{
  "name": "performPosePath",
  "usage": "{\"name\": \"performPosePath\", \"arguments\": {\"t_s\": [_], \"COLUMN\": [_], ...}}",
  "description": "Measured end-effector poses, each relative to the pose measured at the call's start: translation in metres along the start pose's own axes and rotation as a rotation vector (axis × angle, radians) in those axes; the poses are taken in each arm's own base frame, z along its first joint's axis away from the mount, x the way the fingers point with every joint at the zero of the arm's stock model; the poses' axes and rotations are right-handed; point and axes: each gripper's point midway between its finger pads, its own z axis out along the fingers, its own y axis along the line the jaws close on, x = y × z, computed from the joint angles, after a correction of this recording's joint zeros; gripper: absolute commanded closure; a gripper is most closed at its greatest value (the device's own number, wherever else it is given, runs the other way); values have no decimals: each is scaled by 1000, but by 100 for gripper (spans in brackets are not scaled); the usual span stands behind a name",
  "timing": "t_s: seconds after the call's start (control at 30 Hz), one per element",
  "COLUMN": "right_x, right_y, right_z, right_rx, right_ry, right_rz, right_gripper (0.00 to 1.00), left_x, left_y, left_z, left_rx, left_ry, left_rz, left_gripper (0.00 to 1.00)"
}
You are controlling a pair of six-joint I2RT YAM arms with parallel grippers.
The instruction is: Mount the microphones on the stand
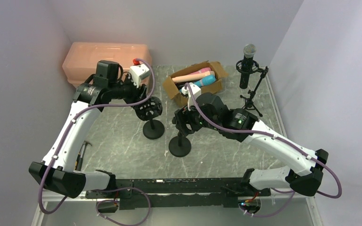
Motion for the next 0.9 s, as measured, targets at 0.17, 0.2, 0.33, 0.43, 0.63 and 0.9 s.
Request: {"name": "performPosePath", "arguments": {"t_s": [0.17,0.2,0.33,0.43,0.63,0.9], "right_x": [4,4,6,8,8,1], "right_y": [-2,-2,-4,-6,-7,-9], "right_z": [3,3,8,10,12,17], "right_rx": [7,10,24,33,46,68], "right_ry": [10,12,22,29,29,23], "right_rz": [-6,-8,-15,-18,-25,-27], "right_gripper": [32,35,46,50,59,65], "left_x": [3,2,3,3,-1,-13], "left_y": [-2,-3,-9,-12,-1,51], "left_z": [-1,-1,-3,1,-2,-9], "left_rx": [0,1,10,17,-54,-268], "left_ry": [21,19,28,35,43,104], "left_rz": [66,77,101,110,133,225], "left_gripper": [83,91,100,100,100,100]}}
